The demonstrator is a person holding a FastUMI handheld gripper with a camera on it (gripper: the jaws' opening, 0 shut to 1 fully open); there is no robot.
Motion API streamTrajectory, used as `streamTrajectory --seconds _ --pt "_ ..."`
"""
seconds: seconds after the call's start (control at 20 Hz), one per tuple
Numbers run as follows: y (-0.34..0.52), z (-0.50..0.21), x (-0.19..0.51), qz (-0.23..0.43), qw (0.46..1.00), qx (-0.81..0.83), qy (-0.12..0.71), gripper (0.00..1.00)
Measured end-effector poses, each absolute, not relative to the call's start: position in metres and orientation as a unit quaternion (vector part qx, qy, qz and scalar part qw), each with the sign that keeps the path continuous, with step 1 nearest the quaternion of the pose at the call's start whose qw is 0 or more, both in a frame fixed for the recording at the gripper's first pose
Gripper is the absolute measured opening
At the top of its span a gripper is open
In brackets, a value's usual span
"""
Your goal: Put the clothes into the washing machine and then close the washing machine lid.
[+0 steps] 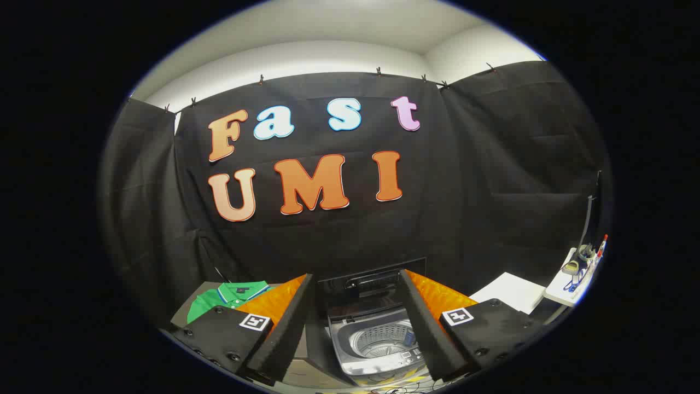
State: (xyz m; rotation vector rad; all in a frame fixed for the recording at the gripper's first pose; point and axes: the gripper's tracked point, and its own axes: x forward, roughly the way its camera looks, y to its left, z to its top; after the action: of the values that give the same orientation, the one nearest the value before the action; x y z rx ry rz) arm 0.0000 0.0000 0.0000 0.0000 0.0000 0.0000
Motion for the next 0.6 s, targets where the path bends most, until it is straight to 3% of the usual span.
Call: streamTrajectory --seconds 0.6 --pt "-0.005 0.0 0.017 -0.002 1.0 0.003 0.007 0.98"
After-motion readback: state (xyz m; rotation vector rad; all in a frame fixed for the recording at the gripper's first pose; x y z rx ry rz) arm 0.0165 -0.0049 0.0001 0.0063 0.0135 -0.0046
